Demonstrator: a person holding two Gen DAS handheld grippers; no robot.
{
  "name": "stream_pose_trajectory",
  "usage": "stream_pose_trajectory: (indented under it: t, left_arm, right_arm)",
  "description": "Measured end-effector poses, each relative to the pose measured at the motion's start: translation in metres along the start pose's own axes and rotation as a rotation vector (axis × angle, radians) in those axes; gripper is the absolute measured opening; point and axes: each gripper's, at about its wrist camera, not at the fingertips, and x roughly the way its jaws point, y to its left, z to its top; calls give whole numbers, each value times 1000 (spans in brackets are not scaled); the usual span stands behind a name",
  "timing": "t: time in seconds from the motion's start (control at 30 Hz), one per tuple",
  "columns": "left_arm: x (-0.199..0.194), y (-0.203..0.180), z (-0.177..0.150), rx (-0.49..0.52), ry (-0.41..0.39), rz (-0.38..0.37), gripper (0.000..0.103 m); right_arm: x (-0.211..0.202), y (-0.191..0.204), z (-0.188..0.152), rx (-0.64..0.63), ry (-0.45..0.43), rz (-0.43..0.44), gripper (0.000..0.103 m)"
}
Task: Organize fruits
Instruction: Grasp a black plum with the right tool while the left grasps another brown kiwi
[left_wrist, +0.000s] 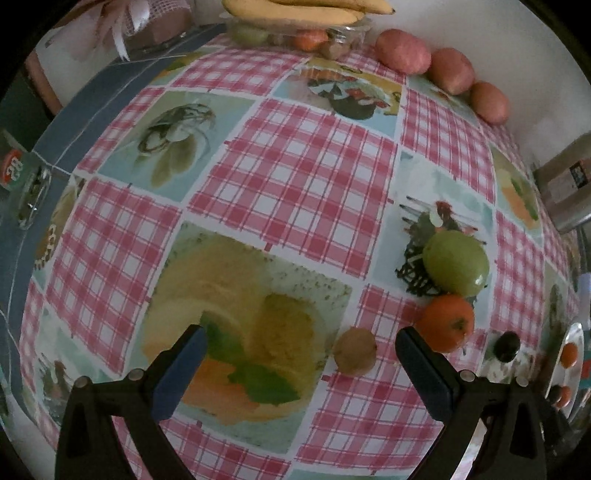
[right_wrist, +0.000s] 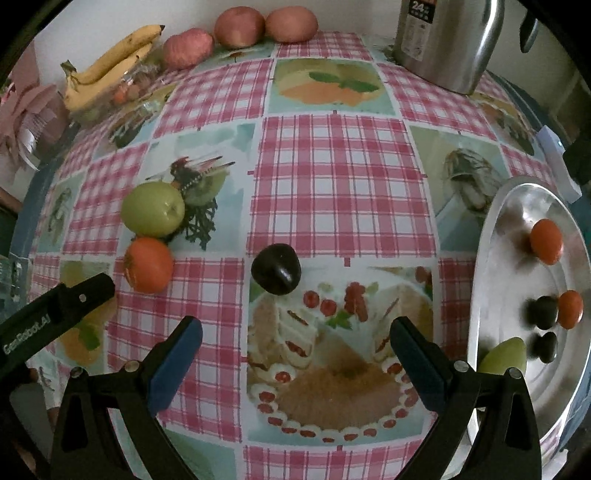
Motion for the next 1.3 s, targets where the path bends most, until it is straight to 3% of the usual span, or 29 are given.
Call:
stream_pose_trajectory:
  t: [0.37,1.17,1.23,1.3]
  left_arm:
    - [7,2,1,57,20,32,103]
    - [8,5,4,54,33,38,103]
    - [8,5,4,48,37,36,103]
    - [7,3,2,57,43,31,102]
  right_arm:
    - [12,10,0,-57,-5,-65,101]
    - [19,16,9,-66,-53,-53,103]
    - [19,16,9,-71,-64,-51,101]
    - [17,16,9,-73,-78,-49,92]
